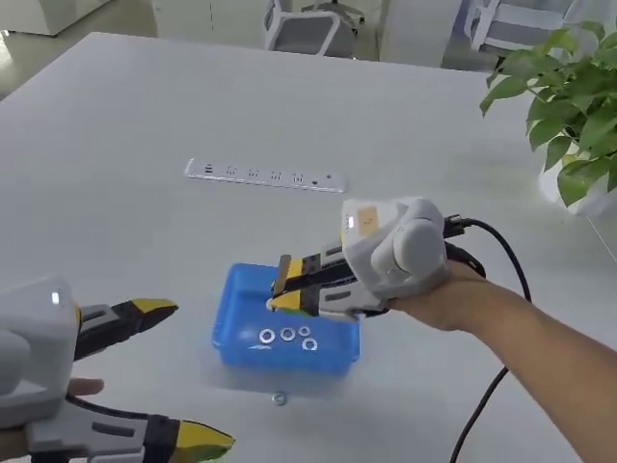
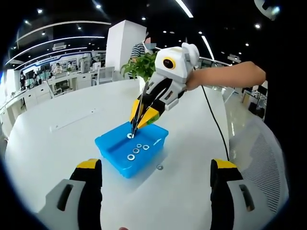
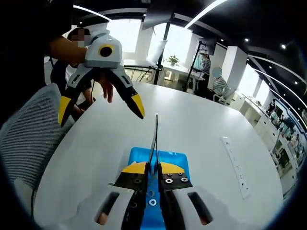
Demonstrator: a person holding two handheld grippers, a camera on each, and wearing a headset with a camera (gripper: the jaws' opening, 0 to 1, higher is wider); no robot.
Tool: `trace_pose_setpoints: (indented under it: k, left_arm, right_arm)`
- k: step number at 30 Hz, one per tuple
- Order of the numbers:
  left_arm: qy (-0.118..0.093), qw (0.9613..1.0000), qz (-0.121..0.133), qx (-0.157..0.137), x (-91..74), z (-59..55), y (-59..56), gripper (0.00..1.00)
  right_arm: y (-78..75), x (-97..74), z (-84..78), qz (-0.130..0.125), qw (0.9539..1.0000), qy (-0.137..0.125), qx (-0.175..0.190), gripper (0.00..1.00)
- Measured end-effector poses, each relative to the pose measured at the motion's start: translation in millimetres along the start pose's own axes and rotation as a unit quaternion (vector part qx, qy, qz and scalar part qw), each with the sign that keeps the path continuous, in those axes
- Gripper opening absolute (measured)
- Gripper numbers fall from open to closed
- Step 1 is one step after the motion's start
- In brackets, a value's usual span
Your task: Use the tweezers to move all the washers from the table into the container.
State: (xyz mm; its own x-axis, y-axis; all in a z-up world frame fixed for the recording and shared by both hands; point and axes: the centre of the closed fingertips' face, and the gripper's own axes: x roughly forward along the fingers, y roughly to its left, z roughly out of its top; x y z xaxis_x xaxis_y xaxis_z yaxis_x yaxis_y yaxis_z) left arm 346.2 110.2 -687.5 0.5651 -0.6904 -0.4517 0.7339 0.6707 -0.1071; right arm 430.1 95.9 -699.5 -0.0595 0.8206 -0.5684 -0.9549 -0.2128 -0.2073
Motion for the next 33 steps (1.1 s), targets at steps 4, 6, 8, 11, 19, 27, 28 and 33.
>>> trace_pose_setpoints:
  k: [4, 6, 8, 11, 19, 27, 28, 33]
  left_arm:
    - [-0.001, 1.0, 0.001, -0.002, 0.2, 0.4, 0.4, 0.99]
    - [-0.002, 1.0, 0.001, -0.004, 0.3, 0.4, -0.2, 0.99]
    - [-0.005, 1.0, 0.001, 0.0, 0.2, 0.6, 0.2, 0.99]
    - [-0.007, 1.0, 0.001, -0.004, 0.2, 0.3, 1.8, 0.99]
    - [-0.005, 1.0, 0.002, -0.008, 3.1, -1.8, 6.6, 0.99]
    - [-0.005, 0.9999, -0.007, -0.007, 9.9, 0.4, 9.6, 0.99]
    - [-0.005, 0.9999, -0.007, -0.006, 10.1, 0.7, 9.8, 0.99]
    - [-0.004, 0.9999, -0.008, -0.006, 13.0, 2.6, 13.2, 0.99]
  right_arm:
    - [-3.7, 5.0, -5.1, 0.002, 1.0, 0.001, 0.002, 0.08]
    - [-4.2, 7.7, -8.2, 0.004, 1.0, 0.002, 0.004, 0.08]
    - [-4.8, 9.8, -11.1, 0.005, 1.0, 0.005, 0.004, 0.08]
    - [-6.1, 13.9, -17.0, 0.008, 0.9999, 0.009, 0.006, 0.08]
    - [-8.7, 23.5, -30.5, 0.014, 0.9996, 0.019, 0.013, 0.08]
    - [-9.3, 29.9, -43.1, 0.019, 0.9992, 0.027, 0.02, 0.08]
    - [-9.3, 30.2, -43.6, 0.019, 0.9992, 0.028, 0.019, 0.08]
    - [-9.1, 32.0, -47.8, 0.021, 0.9991, 0.031, 0.02, 0.08]
